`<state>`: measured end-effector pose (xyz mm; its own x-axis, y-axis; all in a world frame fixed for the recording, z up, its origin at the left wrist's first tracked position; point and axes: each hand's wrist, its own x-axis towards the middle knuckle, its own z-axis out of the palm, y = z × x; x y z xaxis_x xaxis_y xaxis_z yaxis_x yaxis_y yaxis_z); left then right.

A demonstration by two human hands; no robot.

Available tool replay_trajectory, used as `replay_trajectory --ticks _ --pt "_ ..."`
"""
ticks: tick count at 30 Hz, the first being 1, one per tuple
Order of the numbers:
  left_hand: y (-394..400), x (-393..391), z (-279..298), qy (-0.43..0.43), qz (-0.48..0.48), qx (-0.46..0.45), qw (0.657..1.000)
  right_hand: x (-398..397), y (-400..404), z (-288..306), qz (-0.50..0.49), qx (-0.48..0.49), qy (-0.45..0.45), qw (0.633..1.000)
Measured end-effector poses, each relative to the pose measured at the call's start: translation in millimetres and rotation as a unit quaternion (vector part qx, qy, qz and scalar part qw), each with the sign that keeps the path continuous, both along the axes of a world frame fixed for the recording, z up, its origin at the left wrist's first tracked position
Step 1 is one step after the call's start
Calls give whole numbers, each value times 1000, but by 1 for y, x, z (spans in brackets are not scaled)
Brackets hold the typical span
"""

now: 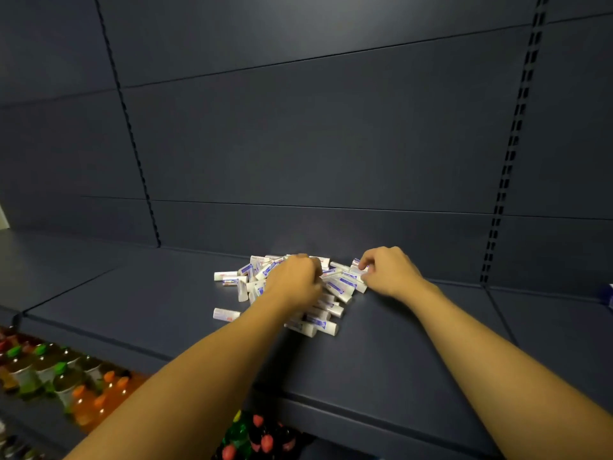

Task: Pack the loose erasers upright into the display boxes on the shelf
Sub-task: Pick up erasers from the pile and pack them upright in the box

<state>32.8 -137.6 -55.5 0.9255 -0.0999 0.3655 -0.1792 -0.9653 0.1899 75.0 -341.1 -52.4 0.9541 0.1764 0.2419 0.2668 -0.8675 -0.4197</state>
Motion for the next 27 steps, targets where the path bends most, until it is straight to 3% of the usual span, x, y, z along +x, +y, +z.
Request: replay_trajectory --ticks 7,13,17,20,23,27 --pt "35 36 6 22 -7 -3 1000 25 26 5 82 -119 50 988" --pt "37 55 12 48 -74 -1 996 31 36 12 72 -129 65 987" --pt "25 61 15 53 -145 15 988 26 36 15 43 -69 76 994" --pt "15 67 18 78 -189 33 978 20 29 24 -3 35 46 998" --pt "3 70 17 91 -212 72 970 10 20 34 -45 128 12 991" --pt "-10 78 11 122 -232 114 958 -3 2 41 -79 180 -2 981"
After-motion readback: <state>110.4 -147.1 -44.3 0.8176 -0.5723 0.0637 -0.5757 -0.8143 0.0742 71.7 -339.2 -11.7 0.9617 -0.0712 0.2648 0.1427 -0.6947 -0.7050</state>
